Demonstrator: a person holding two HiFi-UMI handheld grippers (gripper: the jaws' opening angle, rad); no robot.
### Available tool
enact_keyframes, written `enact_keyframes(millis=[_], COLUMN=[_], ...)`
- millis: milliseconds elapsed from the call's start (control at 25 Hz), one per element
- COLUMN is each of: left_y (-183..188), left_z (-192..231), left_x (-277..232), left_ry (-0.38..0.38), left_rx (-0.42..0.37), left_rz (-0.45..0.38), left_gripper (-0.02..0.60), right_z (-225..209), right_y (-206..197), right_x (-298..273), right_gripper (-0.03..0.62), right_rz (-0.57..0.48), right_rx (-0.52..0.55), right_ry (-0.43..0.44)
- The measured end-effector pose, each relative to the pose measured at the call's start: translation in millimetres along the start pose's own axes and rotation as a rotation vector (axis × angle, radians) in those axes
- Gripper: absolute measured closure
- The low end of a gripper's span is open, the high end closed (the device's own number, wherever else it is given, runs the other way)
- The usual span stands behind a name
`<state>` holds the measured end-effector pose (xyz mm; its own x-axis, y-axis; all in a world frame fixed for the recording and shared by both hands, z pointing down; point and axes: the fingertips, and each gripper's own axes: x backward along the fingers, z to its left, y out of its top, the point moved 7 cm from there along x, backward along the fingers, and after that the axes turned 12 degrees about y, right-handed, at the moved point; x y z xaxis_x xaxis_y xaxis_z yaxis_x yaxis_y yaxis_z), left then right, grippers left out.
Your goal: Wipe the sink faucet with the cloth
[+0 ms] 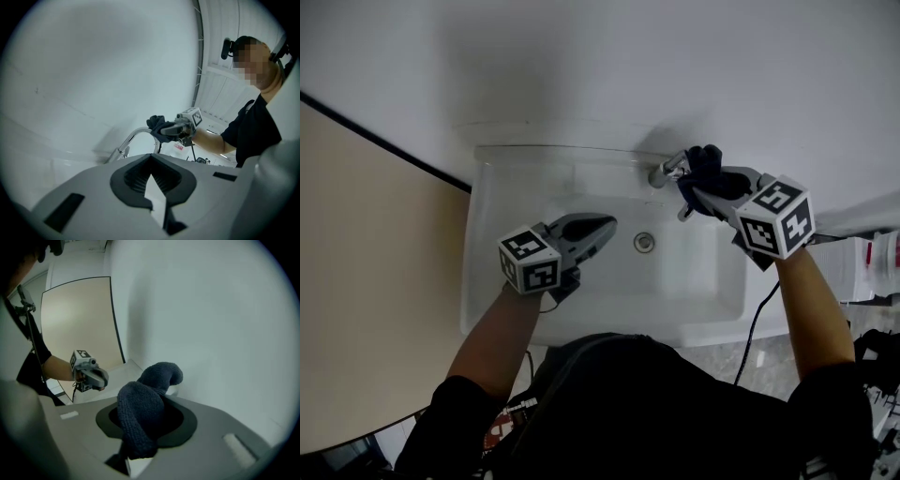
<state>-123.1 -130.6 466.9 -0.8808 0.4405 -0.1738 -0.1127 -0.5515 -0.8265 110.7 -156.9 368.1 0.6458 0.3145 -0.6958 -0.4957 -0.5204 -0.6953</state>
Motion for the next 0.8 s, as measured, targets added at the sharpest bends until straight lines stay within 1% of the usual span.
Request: enact_keyframes(millis=[80,120,160,240,280,360,400,440,480,520,600,640,720,760,800], left_y=[3,5,6,9,10,10,8,5,1,-3,-12,-15,-18,-17,-16], left_z=[-7,-13,-20,-39,-50,-72,-81,-88,-93,-97,-102,-104,-106,-106,-104], left_x=[-3,-6,-8,-15,-17,-21,-23,-24,-25,-27,-29,-29,-27,-24,-22], left_ry=[-0.047,-0.079,-0.114,-0.176,-0.196,-0.210,-0.208,-0.205,-0.203,-0.207,-0.234,-0.255,-0.285,-0.282,-0.270], left_rx=[-0.017,-0.023,-0.036,-0.101,-0.155,-0.307,-0.398,-0.487,-0.564,-0.622,-0.692,-0.711,-0.711,-0.700,-0.693], left_rz=[-0.002,0.003,0.009,0.014,0.015,0.030,0.044,0.061,0.080,0.102,0.143,0.153,0.143,0.126,0.104], left_gripper=[0.583,0.528,0.483,0.405,0.351,0.225,0.161,0.112,0.084,0.083,0.083,0.083,0.084,0.098,0.184], right_z=[24,36,47,60,63,65,67,69,73,78,89,94,103,106,107], right_y=[-24,-37,-47,-57,-60,-65,-68,-69,-69,-66,-59,-55,-50,-49,-49], right_x=[1,0,-2,-6,-10,-24,-32,-40,-47,-53,-61,-64,-69,-72,-73], right_gripper=[0.485,0.485,0.485,0.485,0.484,0.484,0.484,0.484,0.484,0.484,0.484,0.484,0.481,0.479,0.476], right_rz=[0.032,0.027,-0.002,-0.107,-0.158,-0.210,-0.208,-0.199,-0.192,-0.190,-0.193,-0.194,-0.182,-0.175,-0.173], right_rx=[-0.039,-0.072,-0.113,-0.235,-0.308,-0.424,-0.455,-0.476,-0.496,-0.518,-0.555,-0.567,-0.574,-0.575,-0.582], right_ry=[0.073,0.119,0.164,0.255,0.302,0.381,0.412,0.445,0.486,0.536,0.642,0.686,0.744,0.759,0.770])
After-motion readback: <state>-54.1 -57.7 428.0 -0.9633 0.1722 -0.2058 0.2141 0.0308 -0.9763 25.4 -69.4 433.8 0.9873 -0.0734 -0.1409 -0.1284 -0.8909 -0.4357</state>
